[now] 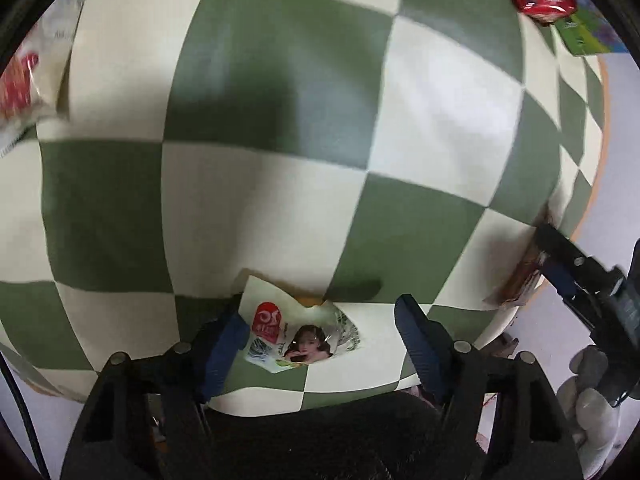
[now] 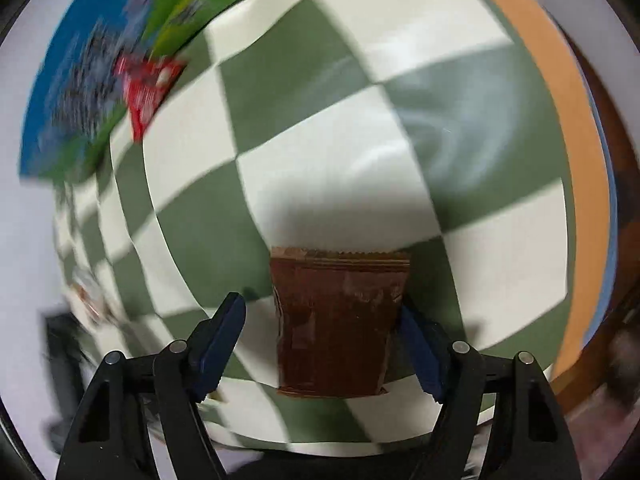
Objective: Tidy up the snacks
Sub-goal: 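Grasp the small white-red packet with the left tool while the right tool grasps the brown packet, then carry both packets into the box and open both tools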
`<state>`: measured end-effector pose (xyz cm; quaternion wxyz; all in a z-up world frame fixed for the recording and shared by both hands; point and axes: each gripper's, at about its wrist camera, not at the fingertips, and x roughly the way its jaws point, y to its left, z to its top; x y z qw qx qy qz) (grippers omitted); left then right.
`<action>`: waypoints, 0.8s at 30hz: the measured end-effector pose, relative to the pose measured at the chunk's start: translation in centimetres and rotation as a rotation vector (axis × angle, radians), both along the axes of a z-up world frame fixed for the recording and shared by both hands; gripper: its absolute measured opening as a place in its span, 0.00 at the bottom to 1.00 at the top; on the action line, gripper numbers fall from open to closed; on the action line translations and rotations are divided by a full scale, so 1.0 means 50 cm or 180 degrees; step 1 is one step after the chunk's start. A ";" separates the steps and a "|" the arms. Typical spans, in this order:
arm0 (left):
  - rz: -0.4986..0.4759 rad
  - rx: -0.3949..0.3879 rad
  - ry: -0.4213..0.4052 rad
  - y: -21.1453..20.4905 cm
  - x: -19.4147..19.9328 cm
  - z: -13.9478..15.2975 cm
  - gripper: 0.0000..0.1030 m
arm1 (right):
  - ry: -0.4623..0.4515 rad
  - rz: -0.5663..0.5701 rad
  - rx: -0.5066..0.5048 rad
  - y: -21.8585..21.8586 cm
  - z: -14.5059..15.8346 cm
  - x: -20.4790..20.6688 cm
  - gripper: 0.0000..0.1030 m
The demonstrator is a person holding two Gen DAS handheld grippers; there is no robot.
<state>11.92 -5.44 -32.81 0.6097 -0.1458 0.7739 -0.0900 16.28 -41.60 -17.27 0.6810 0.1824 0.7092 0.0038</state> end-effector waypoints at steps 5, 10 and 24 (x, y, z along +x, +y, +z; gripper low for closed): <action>-0.0101 0.0029 0.0059 -0.015 -0.012 -0.003 0.72 | -0.0028 0.0294 -0.0153 0.025 0.011 -0.021 0.77; -0.0170 0.0200 0.0054 -0.038 -0.036 -0.021 0.57 | -0.0025 0.0329 -0.0230 0.036 -0.005 -0.044 0.77; -0.0121 0.0304 -0.0490 -0.058 0.027 0.048 0.43 | -0.0556 0.0649 -0.0407 0.075 0.034 0.006 0.57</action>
